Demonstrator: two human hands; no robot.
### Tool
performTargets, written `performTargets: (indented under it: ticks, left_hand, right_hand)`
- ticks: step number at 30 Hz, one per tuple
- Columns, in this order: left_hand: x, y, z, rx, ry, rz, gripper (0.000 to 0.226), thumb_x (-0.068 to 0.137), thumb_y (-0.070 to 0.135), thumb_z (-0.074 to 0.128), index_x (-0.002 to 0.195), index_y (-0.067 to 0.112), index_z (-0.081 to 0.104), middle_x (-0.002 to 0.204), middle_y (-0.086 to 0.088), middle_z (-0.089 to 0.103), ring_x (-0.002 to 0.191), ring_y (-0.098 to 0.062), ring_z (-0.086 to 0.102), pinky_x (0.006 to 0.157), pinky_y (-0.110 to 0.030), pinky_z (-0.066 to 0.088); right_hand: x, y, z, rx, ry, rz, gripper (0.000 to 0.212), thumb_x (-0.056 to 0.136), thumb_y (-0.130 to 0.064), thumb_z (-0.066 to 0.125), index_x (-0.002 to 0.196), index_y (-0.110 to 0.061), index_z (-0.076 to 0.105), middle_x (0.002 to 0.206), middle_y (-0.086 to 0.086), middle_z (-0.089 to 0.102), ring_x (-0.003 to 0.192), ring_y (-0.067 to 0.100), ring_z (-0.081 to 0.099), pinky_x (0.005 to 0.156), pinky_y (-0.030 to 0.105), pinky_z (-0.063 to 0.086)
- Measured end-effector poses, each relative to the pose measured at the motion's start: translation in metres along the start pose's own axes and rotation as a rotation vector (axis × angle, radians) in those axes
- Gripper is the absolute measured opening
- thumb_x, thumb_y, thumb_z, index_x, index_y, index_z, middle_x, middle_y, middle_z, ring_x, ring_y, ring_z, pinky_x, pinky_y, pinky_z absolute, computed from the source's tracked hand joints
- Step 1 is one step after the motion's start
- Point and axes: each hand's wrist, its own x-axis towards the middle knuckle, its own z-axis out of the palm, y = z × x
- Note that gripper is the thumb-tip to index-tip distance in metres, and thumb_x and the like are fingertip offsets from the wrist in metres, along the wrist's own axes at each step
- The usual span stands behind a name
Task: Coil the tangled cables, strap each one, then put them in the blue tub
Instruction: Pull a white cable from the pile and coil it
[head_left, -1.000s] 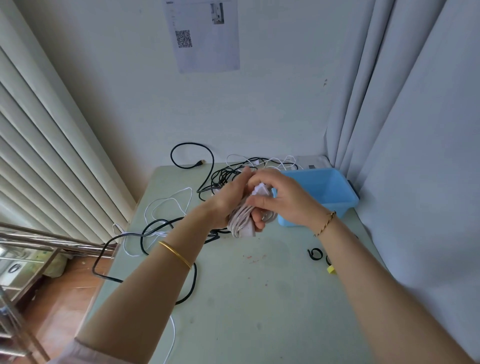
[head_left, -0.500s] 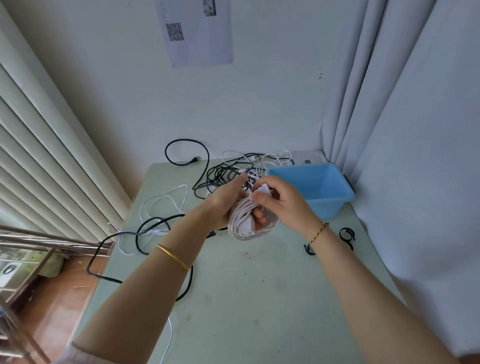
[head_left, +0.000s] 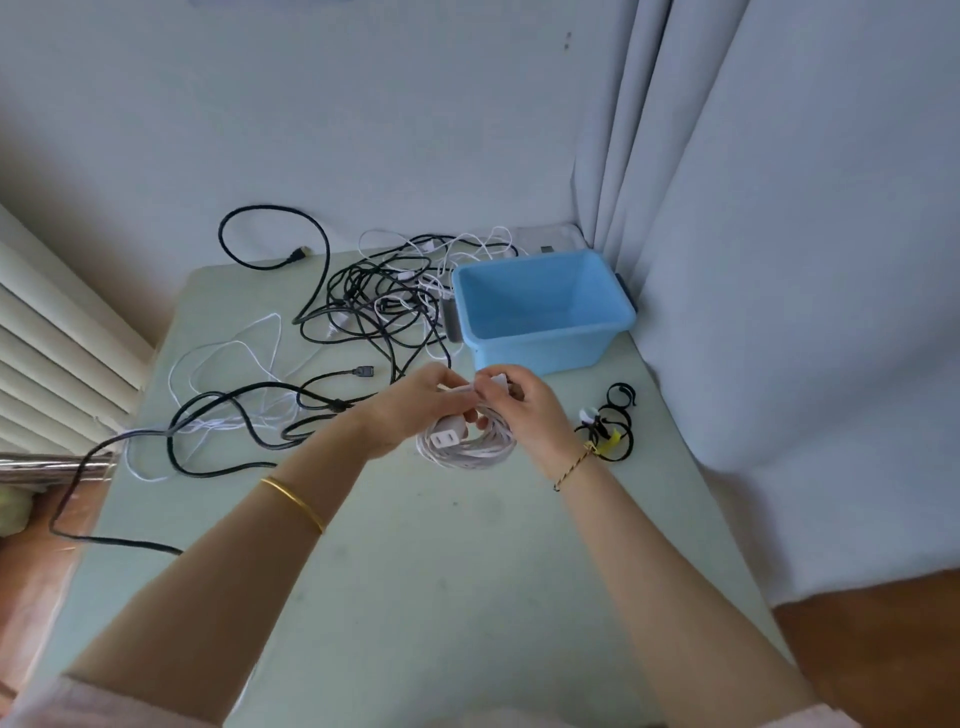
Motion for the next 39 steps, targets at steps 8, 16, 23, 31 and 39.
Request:
performTargets:
  ticks: [8,16,23,31,39]
  left_hand:
    - [0.029,-0.018,0.002,-0.072,0.080,-0.128,0.010,0.093,0.013,0.058,0.086,0.014,0.051,0.074,-0.005,0.064,0.066,-0.023,0.053,0.067,-0.033,0.041]
    - [0.040,-0.018,-0.002,-0.160,0.066,-0.153,0.011,0.094,0.008,0.055,0.086,0.012,0.049,0.075,-0.008,0.061,0.063,-0.025,0.053,0.060,-0.033,0.042]
    - [0.037,-0.014,-0.002,-0.199,0.040,-0.164,0.010,0.094,0.007,0.054,0.088,0.011,0.048,0.074,-0.008,0.061,0.062,-0.025,0.054,0.062,-0.034,0.043]
    - [0.033,-0.011,-0.005,-0.202,0.044,-0.168,0.009,0.095,0.006,0.053,0.090,0.011,0.047,0.075,-0.009,0.061,0.064,-0.025,0.054,0.062,-0.033,0.043]
    - [0.029,-0.013,-0.009,-0.213,0.123,-0.189,0.012,0.094,0.006,0.053,0.086,0.012,0.047,0.074,-0.008,0.060,0.060,-0.021,0.054,0.058,-0.029,0.044]
  right_hand:
    - [0.015,0.041,-0.017,-0.097,0.122,0.261,0.017,0.093,-0.037,0.051,0.097,-0.021,0.057,0.091,0.000,0.060,0.078,0.015,0.059,0.074,0.033,0.049]
    - [-0.005,0.097,-0.046,-0.318,0.701,0.515,0.031,0.085,-0.005,0.056,0.110,-0.006,0.039,0.120,0.016,0.040,0.076,0.027,0.047,0.071,0.037,0.046]
    - [0.014,0.119,-0.055,0.075,0.819,0.704,0.019,0.081,-0.008,0.068,0.075,-0.006,0.050,0.068,0.006,0.051,0.061,0.024,0.048,0.068,0.036,0.051]
    - [0.016,0.110,-0.043,0.005,0.657,0.534,0.040,0.079,-0.004,0.060,0.055,-0.016,0.030,0.057,0.001,0.030,0.055,0.017,0.024,0.059,0.027,0.031]
    - [0.012,0.084,-0.021,0.040,0.217,0.426,0.011,0.083,-0.003,0.054,0.081,-0.009,0.045,0.079,0.010,0.061,0.060,0.018,0.050,0.049,0.022,0.041]
